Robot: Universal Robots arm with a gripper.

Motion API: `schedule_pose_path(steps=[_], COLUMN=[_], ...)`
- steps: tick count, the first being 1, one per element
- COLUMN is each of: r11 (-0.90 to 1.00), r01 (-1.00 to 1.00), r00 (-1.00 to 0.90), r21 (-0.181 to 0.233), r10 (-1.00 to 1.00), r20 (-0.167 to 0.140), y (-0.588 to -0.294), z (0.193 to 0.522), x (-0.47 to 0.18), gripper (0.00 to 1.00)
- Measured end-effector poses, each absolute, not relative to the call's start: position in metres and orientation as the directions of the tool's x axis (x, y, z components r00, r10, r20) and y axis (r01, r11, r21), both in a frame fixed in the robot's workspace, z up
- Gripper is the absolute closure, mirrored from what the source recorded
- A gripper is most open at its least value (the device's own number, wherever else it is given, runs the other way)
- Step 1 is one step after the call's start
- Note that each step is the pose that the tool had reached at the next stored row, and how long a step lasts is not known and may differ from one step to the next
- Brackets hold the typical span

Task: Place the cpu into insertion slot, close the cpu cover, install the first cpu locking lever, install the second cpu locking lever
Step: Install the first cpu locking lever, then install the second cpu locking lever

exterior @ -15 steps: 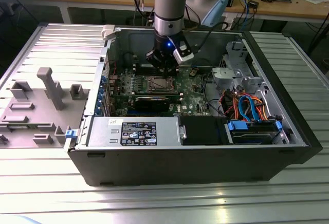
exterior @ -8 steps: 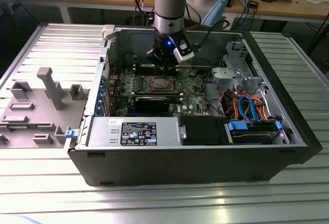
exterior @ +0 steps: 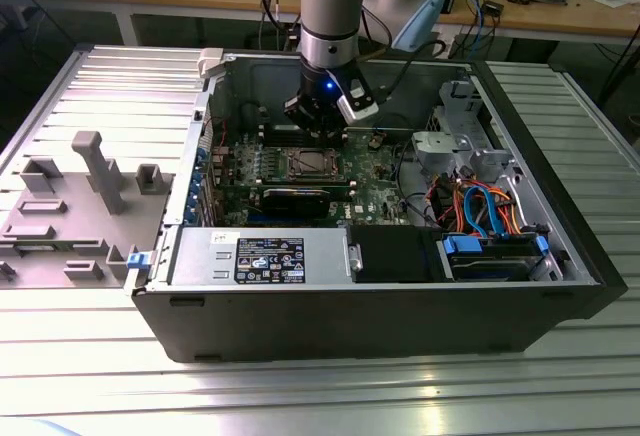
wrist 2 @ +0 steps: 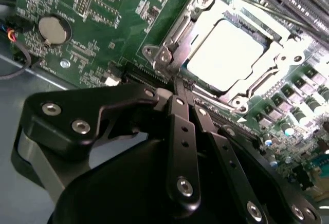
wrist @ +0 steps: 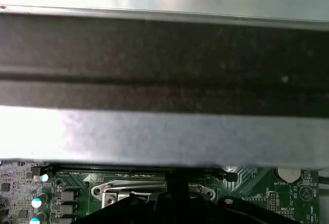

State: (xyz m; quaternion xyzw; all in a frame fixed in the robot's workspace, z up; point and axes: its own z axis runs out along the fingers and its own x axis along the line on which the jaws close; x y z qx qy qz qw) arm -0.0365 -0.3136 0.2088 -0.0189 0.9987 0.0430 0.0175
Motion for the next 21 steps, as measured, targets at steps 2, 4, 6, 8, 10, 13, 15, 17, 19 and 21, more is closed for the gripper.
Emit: schedule_pose_path(steps=[2,4,6,8,10,13,15,17,19,21], r11=[0.996,0.996,0.996,0.996,0.996,0.996,0.996,0.996,0.996,0.996], r01=[-0.039,-0.039,-0.039,-0.039,-0.039,-0.039,-0.039,-0.039,-0.039,-0.039], r00=[-0.999,-0.999,-0.999,-0.999,-0.999,-0.999,-0.999,-0.999,-0.999,-0.999], r21=[0.085,0.085,0.085,0.085,0.085,0.085,0.085,0.085,0.085,0.085], r10=[-0.036,-0.036,-0.036,-0.036,-0.036,-0.036,-0.036,-0.036,-0.036,-0.036], r20=[-0.037,-0.037,-0.037,-0.037,-0.037,-0.037,-0.037,-0.037,-0.037,-0.037], y=[-0.3145,-0.3147,-0.3161,-0.3170,-0.3171,-0.3172,-0.3172,-0.3172,-0.3173,-0.3173], z=[0.2088,0.2088,0.2089,0.2088,0.2088,0.2088,0.2088,0.2088,0.2089,0.2093], x=[-0.0365,-0.0365,-0.0365,-0.0365,-0.0365,-0.0365,-0.0365,-0.0365,-0.0365,-0.0366], gripper=[0.89,0.89,0.89,0.89,0.89,0.89,0.89,0.89,0.89,0.89])
